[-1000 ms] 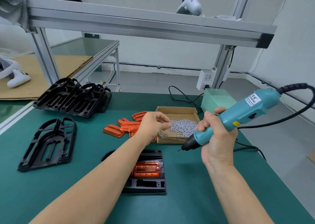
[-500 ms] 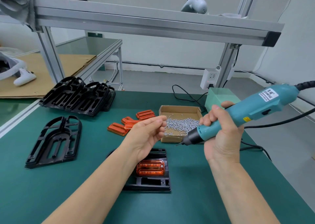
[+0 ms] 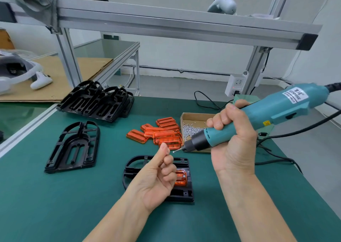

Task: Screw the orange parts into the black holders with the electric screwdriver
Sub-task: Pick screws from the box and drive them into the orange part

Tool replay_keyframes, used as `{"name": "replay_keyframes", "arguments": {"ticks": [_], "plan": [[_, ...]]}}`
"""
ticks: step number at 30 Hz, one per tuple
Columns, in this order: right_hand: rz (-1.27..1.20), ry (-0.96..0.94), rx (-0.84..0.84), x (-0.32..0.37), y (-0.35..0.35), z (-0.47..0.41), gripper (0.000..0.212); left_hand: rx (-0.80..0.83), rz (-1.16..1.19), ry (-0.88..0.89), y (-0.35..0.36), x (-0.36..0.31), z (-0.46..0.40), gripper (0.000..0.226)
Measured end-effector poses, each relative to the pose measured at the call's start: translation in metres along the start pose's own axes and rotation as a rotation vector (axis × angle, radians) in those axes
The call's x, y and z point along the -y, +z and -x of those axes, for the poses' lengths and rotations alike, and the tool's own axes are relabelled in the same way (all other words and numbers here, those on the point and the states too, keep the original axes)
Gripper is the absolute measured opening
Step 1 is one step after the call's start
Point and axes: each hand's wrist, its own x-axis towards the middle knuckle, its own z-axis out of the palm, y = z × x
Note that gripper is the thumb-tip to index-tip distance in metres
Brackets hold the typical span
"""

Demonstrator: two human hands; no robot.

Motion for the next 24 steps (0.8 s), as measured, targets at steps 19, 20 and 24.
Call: {"name": "replay_keyframes", "arguments": {"ticks": [19,20,24], "plan": [[-0.009,0.03,0.049,-0.006,0.014,0.013,0.017,0.014,0.297,0.036,0.006,0.012,0.015,0.013],[-0.009,0.027,0.049,-0.006,0.014,0.014,0.017,0.013,0.304,0.042,0.006,0.012,0.015,0.013],[-0.002,-0.004,0.044,-0.008,0.015,0.016,0.016,0.007,0.339,0.063,0.01,0.013,0.016,0.013]]}}
